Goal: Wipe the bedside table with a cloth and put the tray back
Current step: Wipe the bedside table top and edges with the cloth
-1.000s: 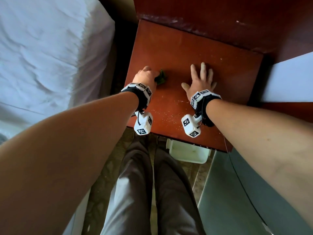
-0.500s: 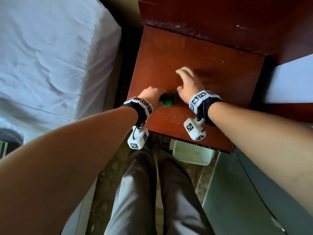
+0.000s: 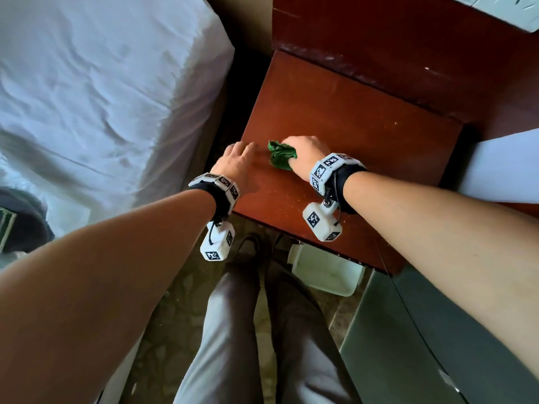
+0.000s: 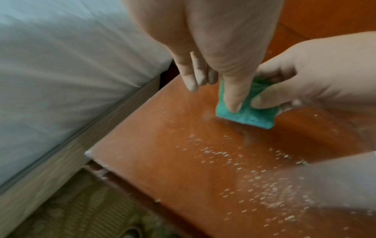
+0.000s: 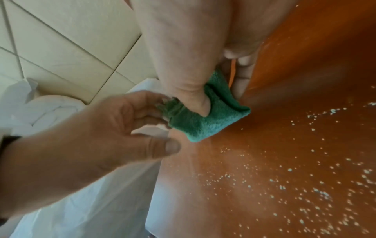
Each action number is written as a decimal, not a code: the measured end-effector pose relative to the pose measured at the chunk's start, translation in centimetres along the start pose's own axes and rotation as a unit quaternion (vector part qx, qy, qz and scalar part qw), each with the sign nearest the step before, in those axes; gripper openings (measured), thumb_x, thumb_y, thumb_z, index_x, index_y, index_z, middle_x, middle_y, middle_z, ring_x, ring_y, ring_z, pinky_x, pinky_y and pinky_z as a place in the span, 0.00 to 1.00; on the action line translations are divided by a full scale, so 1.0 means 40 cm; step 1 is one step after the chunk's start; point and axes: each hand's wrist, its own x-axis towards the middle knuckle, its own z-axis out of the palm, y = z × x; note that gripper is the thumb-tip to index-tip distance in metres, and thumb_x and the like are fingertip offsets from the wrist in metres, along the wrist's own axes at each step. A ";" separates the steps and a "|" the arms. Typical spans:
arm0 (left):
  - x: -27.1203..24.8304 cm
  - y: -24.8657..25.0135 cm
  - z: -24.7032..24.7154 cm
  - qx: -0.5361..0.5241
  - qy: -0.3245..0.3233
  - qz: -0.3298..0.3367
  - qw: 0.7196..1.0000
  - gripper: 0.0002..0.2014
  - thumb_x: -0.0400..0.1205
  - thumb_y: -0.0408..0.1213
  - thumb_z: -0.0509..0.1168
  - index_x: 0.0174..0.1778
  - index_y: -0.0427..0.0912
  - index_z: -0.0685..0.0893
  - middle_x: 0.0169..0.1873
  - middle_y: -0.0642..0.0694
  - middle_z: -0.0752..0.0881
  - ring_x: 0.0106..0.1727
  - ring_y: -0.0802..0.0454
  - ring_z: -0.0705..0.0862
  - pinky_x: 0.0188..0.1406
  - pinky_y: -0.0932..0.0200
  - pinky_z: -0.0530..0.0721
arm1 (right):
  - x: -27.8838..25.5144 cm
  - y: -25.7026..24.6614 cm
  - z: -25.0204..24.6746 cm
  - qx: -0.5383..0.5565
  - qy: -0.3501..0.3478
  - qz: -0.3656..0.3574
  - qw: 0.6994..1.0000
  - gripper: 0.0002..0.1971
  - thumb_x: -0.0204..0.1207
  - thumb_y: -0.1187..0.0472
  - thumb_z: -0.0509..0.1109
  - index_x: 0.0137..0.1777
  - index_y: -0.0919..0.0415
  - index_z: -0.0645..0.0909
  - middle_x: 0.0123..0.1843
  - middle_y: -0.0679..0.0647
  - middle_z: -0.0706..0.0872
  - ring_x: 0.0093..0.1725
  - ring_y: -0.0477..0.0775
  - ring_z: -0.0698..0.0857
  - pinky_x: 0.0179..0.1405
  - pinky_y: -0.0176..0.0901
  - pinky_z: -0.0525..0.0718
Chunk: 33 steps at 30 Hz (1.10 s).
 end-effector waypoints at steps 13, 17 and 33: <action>-0.015 -0.096 0.089 0.220 -0.070 0.071 0.970 0.76 0.54 0.63 0.81 0.83 0.35 0.36 0.83 0.38 0.32 0.84 0.41 0.36 0.84 0.47 0.46 | 0.009 -0.071 0.146 -0.011 0.063 -0.048 0.997 0.26 0.74 0.72 0.59 0.64 0.44 0.81 0.63 0.42 0.78 0.59 0.52 0.75 0.51 0.46 0.81; -0.018 -0.087 0.084 0.227 -0.077 0.069 0.968 0.76 0.55 0.62 0.82 0.84 0.35 0.36 0.83 0.37 0.32 0.84 0.40 0.36 0.84 0.47 0.45 | -0.031 -0.089 0.165 -0.030 0.032 -0.072 0.996 0.28 0.72 0.75 0.58 0.63 0.45 0.83 0.63 0.37 0.79 0.60 0.50 0.74 0.51 0.45 0.80; -0.028 -0.045 0.074 0.226 -0.067 0.047 0.971 0.77 0.53 0.62 0.82 0.83 0.30 0.39 0.83 0.34 0.37 0.85 0.37 0.43 0.84 0.47 0.50 | -0.185 0.076 0.144 -0.080 -0.084 -0.041 0.992 0.29 0.68 0.75 0.58 0.51 0.40 0.87 0.58 0.42 0.84 0.59 0.55 0.79 0.50 0.49 0.83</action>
